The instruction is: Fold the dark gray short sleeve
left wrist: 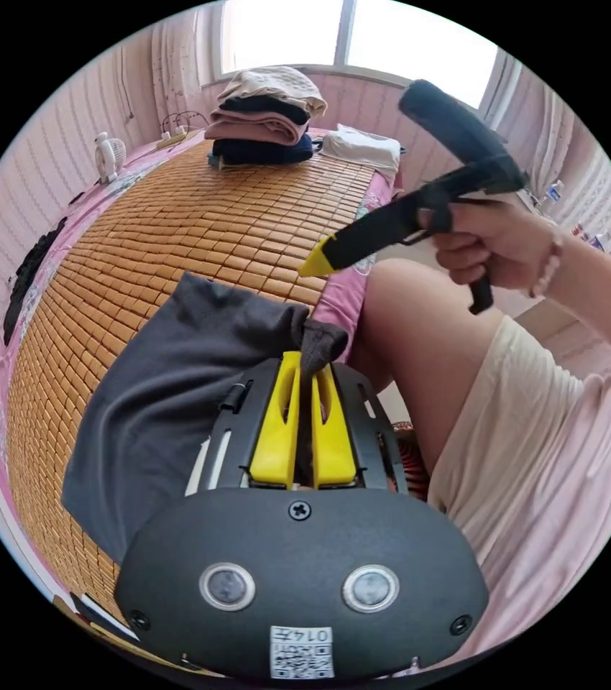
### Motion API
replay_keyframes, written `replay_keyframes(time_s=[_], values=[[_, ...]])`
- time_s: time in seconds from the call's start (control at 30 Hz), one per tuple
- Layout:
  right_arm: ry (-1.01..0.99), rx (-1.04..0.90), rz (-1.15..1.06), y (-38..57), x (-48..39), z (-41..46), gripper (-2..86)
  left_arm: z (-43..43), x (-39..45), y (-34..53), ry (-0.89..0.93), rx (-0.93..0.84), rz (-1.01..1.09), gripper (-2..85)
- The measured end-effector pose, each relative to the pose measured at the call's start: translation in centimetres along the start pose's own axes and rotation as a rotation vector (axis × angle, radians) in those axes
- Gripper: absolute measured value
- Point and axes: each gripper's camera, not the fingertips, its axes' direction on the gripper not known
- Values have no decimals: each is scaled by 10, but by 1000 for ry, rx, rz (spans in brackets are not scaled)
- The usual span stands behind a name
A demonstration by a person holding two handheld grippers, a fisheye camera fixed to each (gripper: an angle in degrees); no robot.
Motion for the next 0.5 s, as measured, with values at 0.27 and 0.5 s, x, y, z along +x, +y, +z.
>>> replay_keyframes(time_s=[0.27,0.5], values=[[151,21,123,-42,33,50,86,-20,28,45,-7,8,76,-7],[127,2,29,-54,25,31,13,-34,4,64,-23,54,81,-8]])
